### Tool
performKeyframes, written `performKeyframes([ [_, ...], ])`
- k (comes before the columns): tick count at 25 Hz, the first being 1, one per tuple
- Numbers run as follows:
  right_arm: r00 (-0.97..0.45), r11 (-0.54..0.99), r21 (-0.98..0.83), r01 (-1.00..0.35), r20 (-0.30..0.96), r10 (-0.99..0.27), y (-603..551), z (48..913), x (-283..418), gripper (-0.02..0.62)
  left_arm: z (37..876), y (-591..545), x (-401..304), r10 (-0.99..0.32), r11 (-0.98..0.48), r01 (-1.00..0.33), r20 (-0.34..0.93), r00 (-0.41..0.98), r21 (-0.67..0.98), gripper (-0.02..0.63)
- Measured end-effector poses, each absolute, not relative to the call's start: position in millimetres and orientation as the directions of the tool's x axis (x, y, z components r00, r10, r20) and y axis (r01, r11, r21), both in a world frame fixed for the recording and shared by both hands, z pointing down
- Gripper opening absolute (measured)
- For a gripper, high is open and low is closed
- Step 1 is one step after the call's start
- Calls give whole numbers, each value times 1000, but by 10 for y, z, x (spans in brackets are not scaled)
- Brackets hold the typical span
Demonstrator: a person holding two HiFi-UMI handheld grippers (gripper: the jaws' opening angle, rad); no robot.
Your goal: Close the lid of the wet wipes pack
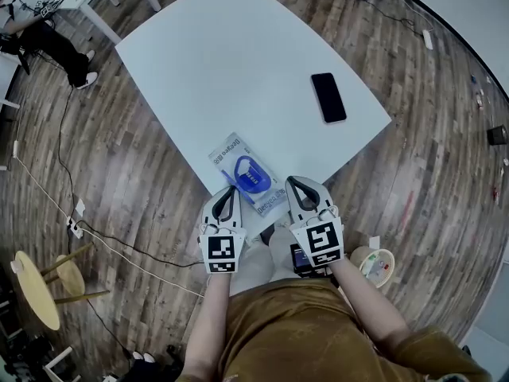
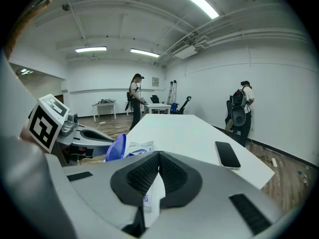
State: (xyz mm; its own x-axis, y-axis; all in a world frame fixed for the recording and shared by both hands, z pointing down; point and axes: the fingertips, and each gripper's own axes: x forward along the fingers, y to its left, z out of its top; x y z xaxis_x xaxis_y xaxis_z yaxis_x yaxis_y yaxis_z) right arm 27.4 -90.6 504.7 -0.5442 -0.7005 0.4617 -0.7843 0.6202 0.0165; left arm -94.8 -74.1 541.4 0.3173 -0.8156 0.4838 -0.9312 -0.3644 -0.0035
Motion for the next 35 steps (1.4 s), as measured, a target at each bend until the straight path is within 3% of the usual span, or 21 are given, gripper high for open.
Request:
performKeyframes([
  [35, -567, 634, 10, -773, 438, -698, -1046, 4999, 371, 8, 5493, -938, -582, -780, -431, -902, 513, 357, -27, 6],
])
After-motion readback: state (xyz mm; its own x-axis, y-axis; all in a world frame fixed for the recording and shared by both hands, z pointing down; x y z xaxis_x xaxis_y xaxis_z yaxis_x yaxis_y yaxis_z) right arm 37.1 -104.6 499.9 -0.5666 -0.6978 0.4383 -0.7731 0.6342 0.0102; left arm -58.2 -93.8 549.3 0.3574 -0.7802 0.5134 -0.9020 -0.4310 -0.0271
